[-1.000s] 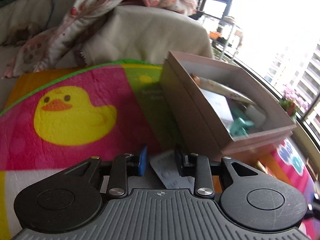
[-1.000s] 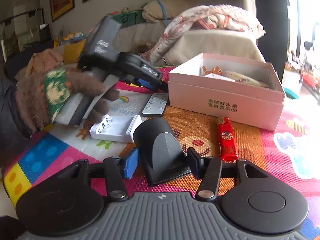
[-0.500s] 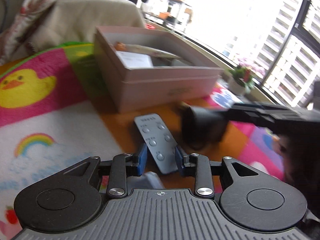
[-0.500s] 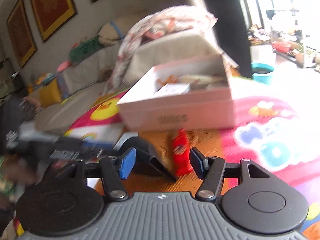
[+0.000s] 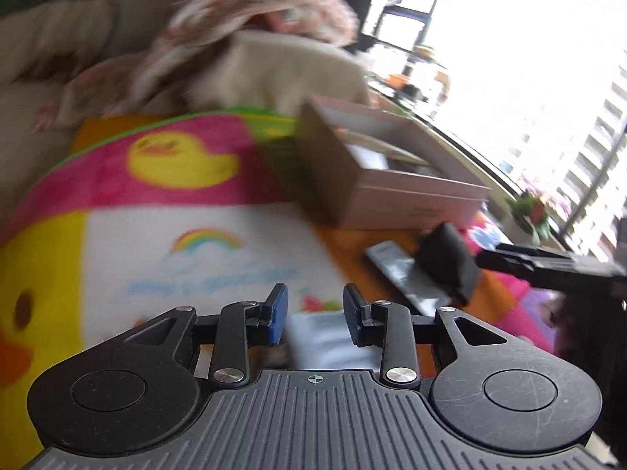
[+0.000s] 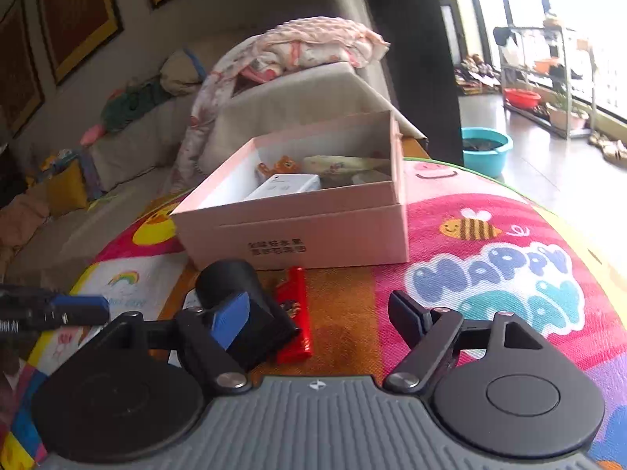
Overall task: Organize rigid objects
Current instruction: 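Grasp the white battery charger from the mat with the left tool, then lift the battery charger with the left tool toward the pink box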
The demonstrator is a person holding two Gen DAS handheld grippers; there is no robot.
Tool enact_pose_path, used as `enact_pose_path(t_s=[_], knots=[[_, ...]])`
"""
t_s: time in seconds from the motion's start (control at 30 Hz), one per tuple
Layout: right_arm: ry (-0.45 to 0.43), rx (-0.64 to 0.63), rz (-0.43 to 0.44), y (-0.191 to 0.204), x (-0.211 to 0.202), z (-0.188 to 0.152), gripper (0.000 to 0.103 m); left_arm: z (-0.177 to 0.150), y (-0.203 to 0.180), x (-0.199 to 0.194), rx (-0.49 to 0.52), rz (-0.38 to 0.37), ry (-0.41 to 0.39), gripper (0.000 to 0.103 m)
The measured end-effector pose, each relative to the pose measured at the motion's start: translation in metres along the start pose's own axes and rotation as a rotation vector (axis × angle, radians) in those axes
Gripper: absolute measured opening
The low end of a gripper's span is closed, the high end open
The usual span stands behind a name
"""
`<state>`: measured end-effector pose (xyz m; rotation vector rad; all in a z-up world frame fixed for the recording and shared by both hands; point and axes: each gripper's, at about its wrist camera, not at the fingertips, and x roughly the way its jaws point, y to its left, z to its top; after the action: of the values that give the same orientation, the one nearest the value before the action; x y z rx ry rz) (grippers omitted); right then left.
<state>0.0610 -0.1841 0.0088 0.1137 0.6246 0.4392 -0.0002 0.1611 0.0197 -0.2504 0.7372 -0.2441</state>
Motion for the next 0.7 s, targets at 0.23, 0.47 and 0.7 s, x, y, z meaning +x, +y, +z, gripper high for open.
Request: enact_pose_path(t_s=[0.23,0.47,0.7], knots=[[0.007,-0.285,0.188,0.05,-0.017,-0.02,0.08,-0.026,0.014,-0.004,-0.076,-0.145,0.043,0.036],[-0.013,-0.216,0.086,0.044,-0.02,-0.017,0.084,-0.042,-0.049,0.002,0.15,-0.157,0.089,0.04],[-0.026,0.136,0.037,-0.013,-0.021,-0.01,0.089,-0.066,-0.107,0.009,0.479,-0.051,0.082,0.055]])
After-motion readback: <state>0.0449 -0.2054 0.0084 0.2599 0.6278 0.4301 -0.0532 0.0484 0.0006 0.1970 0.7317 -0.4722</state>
